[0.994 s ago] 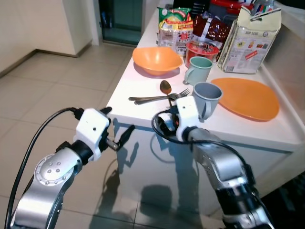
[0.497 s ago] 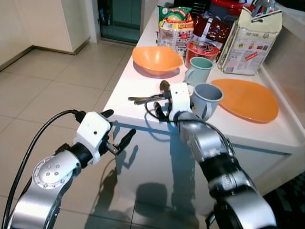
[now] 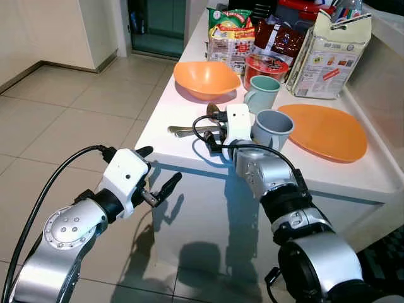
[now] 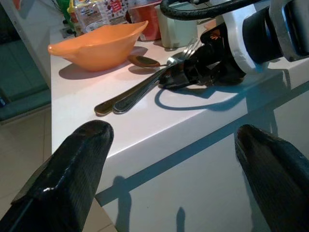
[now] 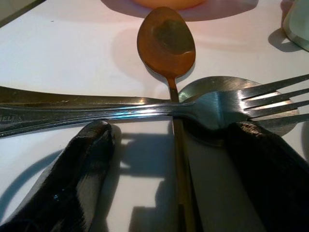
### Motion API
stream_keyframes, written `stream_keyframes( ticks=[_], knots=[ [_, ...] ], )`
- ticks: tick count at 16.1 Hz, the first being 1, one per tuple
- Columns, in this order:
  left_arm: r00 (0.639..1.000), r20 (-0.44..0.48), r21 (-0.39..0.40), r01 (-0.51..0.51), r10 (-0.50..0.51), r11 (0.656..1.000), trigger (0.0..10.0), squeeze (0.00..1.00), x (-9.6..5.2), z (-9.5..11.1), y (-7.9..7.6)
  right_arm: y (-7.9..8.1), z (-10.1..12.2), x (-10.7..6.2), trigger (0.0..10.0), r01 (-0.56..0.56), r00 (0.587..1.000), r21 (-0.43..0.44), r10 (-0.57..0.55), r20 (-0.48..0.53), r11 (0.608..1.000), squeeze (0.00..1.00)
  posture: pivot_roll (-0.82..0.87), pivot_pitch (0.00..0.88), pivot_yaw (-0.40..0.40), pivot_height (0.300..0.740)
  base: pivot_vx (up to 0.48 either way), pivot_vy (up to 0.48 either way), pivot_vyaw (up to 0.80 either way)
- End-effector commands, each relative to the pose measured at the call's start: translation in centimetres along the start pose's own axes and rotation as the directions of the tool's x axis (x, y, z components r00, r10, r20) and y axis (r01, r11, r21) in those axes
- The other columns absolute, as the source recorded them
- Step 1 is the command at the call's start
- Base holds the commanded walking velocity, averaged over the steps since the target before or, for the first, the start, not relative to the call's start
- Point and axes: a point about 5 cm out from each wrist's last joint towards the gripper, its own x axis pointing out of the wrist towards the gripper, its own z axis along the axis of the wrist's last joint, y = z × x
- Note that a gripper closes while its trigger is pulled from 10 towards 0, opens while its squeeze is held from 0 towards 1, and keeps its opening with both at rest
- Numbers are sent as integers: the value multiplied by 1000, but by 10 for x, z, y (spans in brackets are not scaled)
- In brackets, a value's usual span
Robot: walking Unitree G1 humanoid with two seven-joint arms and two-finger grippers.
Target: Setting the table
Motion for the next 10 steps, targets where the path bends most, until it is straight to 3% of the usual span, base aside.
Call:
stream_keyframes(
  ticks=[1, 10],
  knots=[
    [999, 16, 13, 32, -32, 999, 10000, 0, 2, 6, -2, -4, -21, 1, 0, 0, 994, 28, 3, -107, 1000, 0, 175, 0, -89, 740, 0, 0, 0],
    [999, 18, 31, 39, -39, 999, 10000, 0, 3, 6, -2, -7, -20, -1, 0, -5, 991, 7, 6, -136, 1000, 0, 174, 0, -87, 740, 0, 0, 0]
  ],
)
